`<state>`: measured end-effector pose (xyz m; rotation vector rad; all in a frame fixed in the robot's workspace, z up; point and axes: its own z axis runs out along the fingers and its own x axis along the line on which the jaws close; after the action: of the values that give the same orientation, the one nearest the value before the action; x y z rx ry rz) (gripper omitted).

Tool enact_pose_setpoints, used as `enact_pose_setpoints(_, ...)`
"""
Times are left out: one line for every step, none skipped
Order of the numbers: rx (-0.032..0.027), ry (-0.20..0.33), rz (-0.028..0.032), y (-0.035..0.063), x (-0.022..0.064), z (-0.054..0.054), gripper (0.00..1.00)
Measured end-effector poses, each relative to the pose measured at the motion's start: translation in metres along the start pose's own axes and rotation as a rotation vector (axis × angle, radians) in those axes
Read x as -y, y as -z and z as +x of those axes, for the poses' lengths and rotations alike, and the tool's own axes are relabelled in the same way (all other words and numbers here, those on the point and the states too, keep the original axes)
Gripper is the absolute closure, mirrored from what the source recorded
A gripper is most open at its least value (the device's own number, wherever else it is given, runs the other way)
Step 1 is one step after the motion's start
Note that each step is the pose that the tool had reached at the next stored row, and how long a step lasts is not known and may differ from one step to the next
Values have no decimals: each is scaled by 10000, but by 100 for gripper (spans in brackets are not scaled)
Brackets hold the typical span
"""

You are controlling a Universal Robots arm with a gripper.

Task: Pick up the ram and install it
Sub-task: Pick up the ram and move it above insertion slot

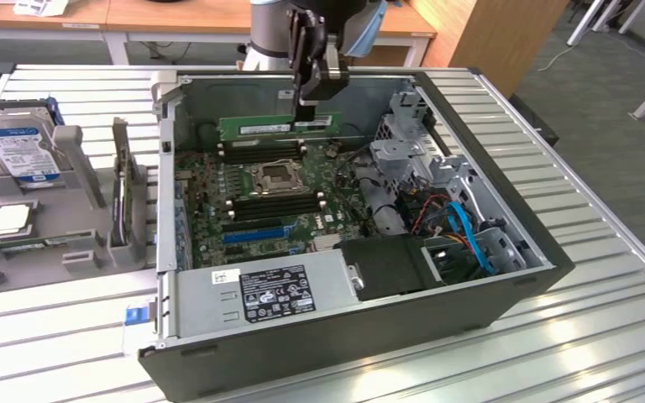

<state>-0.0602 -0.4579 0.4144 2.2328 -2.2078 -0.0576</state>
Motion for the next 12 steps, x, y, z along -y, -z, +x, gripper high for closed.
enact_pose_setpoints(0,0,0,1,16,0,89)
enact_pose_setpoints(0,1,0,1,33,1,89)
enact_pose_setpoints(0,1,0,1,48,1,89)
enact_pose_setpoints(1,1,0,1,62,1,89)
enact_pose_setpoints(0,1,0,2,74,1,89)
enact_pose_setpoints(-1,1,0,3,82,1,89)
enact_pose_setpoints(0,1,0,2,83,1,89)
enact_pose_setpoints(-1,1,0,3,83,1,89)
enact_pose_setpoints(0,0,0,2,83,1,89)
enact_pose_setpoints(0,0,0,2,83,1,89)
enact_pose_setpoints(0,1,0,2,83,1,89)
enact_pose_setpoints(0,1,0,2,83,1,89)
